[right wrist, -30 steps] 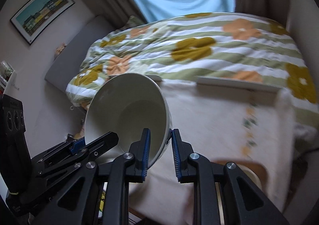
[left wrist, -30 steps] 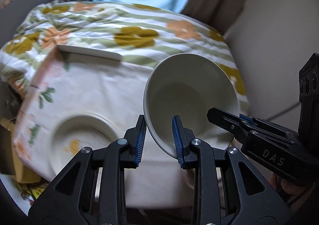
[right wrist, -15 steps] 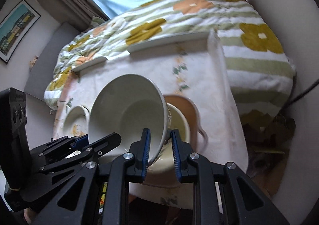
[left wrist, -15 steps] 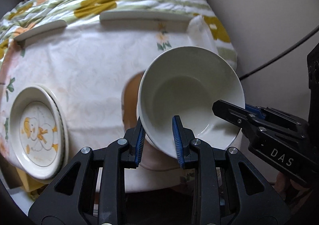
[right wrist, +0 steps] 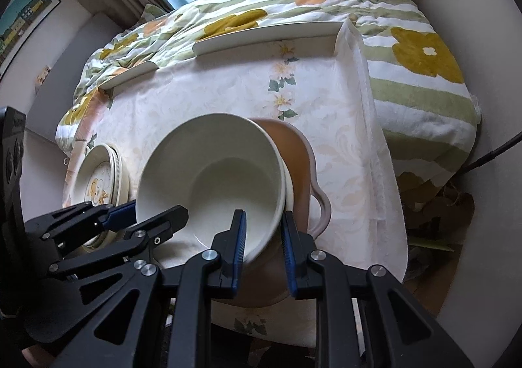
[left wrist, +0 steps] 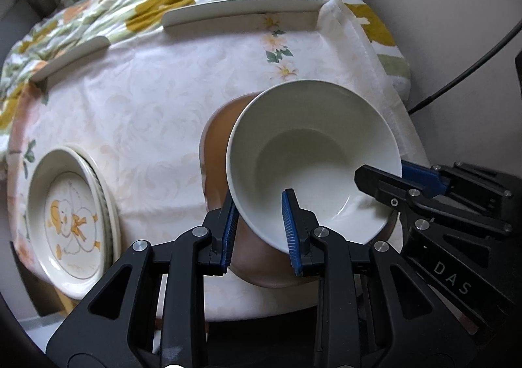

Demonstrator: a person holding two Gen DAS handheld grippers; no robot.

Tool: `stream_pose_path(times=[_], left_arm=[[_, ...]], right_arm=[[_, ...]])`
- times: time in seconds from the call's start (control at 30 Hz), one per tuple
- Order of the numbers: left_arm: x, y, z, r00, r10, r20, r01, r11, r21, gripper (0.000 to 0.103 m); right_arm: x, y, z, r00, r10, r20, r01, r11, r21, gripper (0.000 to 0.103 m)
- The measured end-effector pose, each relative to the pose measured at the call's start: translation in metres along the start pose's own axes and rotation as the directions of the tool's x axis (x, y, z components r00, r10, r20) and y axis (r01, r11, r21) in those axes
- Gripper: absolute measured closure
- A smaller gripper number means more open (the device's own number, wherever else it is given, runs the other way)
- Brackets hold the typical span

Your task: Organize plates and bowls

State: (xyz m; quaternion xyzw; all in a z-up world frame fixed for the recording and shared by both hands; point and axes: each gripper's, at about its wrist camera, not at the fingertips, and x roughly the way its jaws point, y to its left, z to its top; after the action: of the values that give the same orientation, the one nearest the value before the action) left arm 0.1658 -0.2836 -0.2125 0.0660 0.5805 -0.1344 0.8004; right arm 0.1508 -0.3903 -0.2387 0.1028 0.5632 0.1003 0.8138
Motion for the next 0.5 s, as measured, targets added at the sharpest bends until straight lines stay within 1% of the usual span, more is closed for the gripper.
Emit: stream_pose_path(times=[0.07, 0.2, 0.5], left_arm=[[0.0003, -0.0030, -0.0002, 1.000, 0.026, 0.004, -0.026, 1.000, 0.015, 0.079], [0.0019, -0.0049, -0.0018, 0.998, 0.055, 0.008, -0.056, 0.998, 0.028, 0.079], [0.0016, -0.0021, -0.0047, 0.999, 0.051, 0.017, -0.051, 0.999, 0.012, 0.079]], right_arm=[[0.0004, 0.0006, -0.0010, 1.000, -0.005, 0.000, 0.005, 1.000, -0.007, 0.084], [0.0003, 0.0010, -0.0022, 1.000, -0.005, 0.002, 0.005, 1.000, -0.015, 0.084], [-0.0002, 0.0019, -0.0031, 1.000, -0.004, 0.005, 0.004, 1.000, -0.024, 0.083]])
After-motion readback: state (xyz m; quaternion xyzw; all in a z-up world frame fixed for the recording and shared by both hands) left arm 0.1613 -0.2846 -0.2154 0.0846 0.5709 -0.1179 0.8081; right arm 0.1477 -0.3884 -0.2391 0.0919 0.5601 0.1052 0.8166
